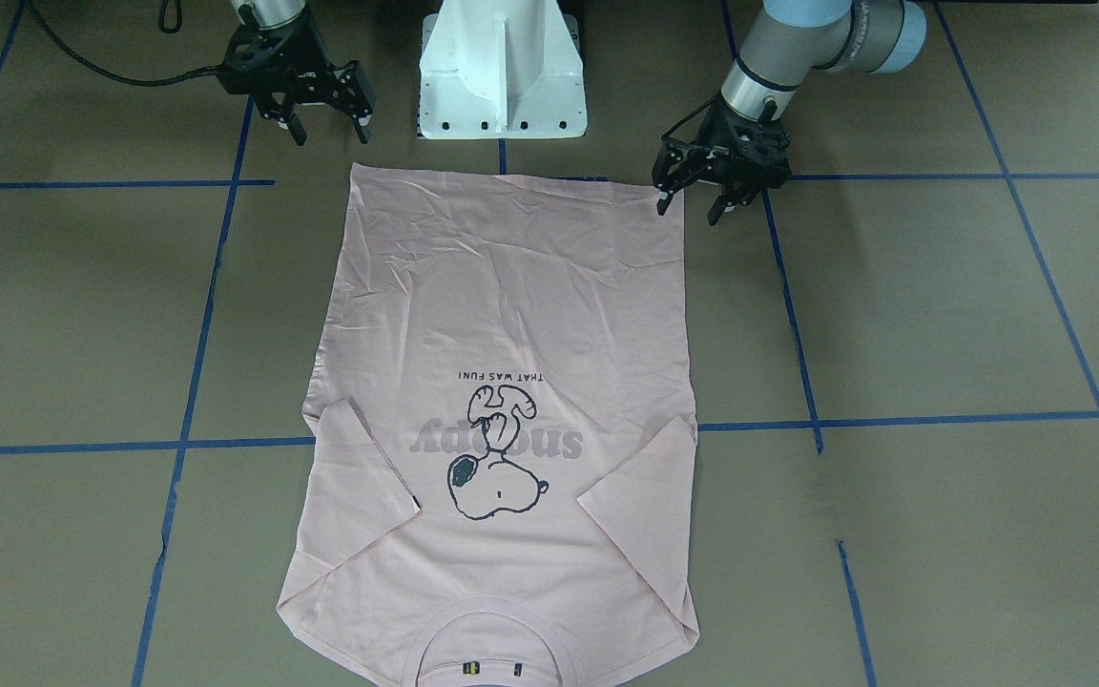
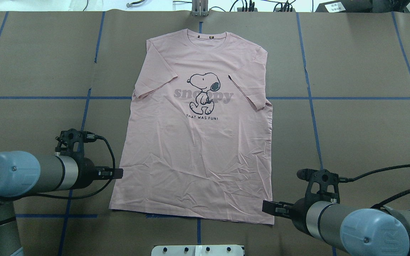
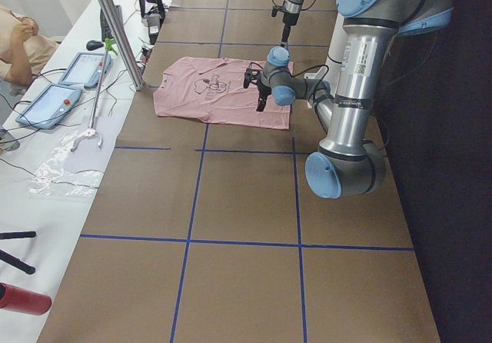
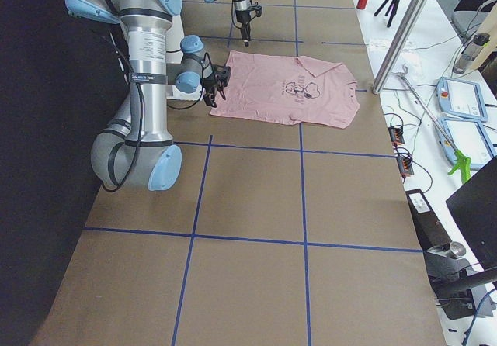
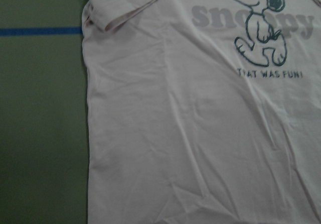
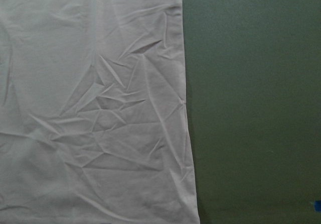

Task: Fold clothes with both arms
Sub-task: 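Lower both grippers to the shirt hem corners nearest the robot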

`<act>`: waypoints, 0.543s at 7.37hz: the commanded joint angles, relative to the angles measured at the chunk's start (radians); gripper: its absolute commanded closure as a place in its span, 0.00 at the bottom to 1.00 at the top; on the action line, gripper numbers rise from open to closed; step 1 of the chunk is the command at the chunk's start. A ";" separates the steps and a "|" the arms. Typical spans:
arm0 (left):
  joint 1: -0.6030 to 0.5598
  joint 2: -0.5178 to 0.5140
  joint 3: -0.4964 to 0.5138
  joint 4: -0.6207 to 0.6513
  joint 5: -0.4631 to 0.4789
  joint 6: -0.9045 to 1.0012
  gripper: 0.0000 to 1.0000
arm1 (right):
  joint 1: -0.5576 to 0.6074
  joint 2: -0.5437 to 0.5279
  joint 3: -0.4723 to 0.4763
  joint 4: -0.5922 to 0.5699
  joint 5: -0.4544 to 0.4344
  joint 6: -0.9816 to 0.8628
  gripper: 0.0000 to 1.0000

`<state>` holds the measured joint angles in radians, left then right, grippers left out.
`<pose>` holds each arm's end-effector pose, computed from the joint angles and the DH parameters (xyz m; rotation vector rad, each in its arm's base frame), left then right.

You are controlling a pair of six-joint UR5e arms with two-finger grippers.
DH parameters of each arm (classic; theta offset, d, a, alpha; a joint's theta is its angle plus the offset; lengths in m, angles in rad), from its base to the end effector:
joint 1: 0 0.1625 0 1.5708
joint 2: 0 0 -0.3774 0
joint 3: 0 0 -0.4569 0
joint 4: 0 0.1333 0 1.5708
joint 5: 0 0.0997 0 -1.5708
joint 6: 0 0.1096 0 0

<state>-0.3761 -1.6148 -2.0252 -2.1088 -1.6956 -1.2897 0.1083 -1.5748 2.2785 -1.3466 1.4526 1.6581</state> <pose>0.4790 -0.3178 0.2907 0.2266 1.0161 -0.0216 -0.4750 -0.1987 0.2297 0.1196 -0.9278 0.2360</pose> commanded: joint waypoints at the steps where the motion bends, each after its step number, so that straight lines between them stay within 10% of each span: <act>1: 0.070 0.052 0.003 -0.031 0.019 -0.048 0.31 | -0.028 -0.001 0.001 -0.016 -0.029 0.025 0.04; 4: 0.167 0.049 0.006 -0.025 0.065 -0.149 0.51 | -0.039 0.001 0.001 -0.016 -0.046 0.031 0.03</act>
<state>-0.2450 -1.5659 -2.0202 -2.1352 -1.6403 -1.3994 0.0738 -1.5741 2.2794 -1.3619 1.4136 1.6863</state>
